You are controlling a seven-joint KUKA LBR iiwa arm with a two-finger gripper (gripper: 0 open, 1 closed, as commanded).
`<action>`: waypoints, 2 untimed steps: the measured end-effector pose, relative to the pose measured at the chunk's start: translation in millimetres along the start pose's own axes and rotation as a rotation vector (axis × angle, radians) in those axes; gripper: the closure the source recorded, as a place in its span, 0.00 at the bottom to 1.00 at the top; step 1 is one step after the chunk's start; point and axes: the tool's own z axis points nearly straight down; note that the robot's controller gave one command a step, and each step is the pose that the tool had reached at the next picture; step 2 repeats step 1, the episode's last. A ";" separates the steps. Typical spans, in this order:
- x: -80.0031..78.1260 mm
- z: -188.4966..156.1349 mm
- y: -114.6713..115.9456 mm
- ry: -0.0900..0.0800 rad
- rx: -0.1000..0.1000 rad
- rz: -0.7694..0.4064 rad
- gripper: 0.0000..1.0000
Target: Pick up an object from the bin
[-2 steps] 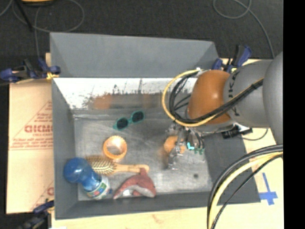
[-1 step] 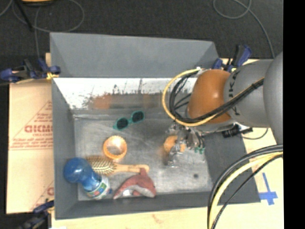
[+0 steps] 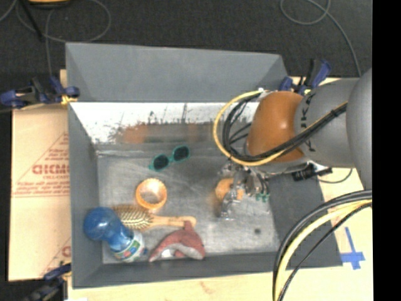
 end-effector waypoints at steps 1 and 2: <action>-10.2 -207.4 -56.4 0.010 -0.001 0.026 1.00; -10.2 -207.4 -56.4 0.010 -0.001 0.026 1.00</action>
Offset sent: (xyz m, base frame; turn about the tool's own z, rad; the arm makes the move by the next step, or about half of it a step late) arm 0.0000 0.0000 0.0000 0.0000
